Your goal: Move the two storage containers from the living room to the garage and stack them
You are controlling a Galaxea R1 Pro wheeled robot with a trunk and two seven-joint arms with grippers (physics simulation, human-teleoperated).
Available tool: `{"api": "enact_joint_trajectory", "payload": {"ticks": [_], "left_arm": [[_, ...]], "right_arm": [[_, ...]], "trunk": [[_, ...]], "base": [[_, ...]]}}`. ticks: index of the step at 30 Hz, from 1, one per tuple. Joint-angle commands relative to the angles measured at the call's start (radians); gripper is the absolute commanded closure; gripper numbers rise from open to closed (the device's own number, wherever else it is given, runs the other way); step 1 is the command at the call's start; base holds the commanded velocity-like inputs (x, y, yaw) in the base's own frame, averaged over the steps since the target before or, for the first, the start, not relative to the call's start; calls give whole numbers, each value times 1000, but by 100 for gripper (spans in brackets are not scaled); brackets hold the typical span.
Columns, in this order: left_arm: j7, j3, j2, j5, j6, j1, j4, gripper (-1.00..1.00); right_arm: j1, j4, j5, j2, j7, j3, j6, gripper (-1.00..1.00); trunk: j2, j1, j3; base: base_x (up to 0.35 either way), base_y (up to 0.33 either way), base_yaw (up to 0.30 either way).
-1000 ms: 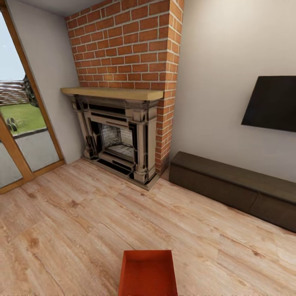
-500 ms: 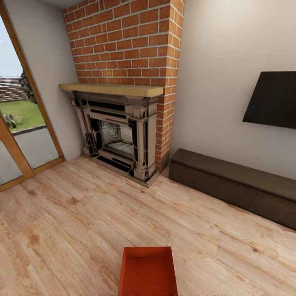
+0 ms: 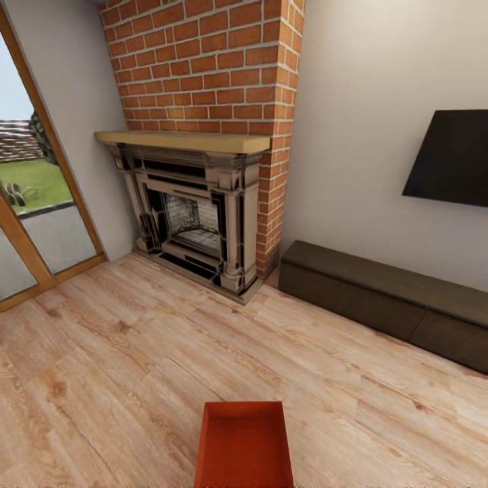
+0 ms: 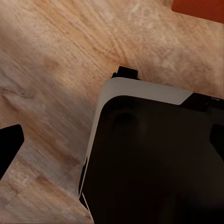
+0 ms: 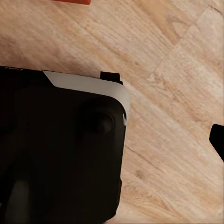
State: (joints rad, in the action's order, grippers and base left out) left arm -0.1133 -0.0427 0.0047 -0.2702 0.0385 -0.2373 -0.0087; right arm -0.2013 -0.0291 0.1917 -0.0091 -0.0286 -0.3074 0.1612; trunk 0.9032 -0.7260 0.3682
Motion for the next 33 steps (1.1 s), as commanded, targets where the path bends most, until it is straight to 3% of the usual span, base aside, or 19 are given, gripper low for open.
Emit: {"api": "enact_joint_trajectory", "payload": {"ticks": [1,33], "left_arm": [[-2,-5,0,-7,3,-1,1,-100],[-2,-5,1,-7,3,1,-2,-100]], "right_arm": [[-1,-3,9,1,-1,-9,6,-100],[-1,-3,6,-1,12,-13,-9,-100]], "trunk": [[1,0,3],[1,0,52]], "base": [[0,0,0],[0,0,0]]}}
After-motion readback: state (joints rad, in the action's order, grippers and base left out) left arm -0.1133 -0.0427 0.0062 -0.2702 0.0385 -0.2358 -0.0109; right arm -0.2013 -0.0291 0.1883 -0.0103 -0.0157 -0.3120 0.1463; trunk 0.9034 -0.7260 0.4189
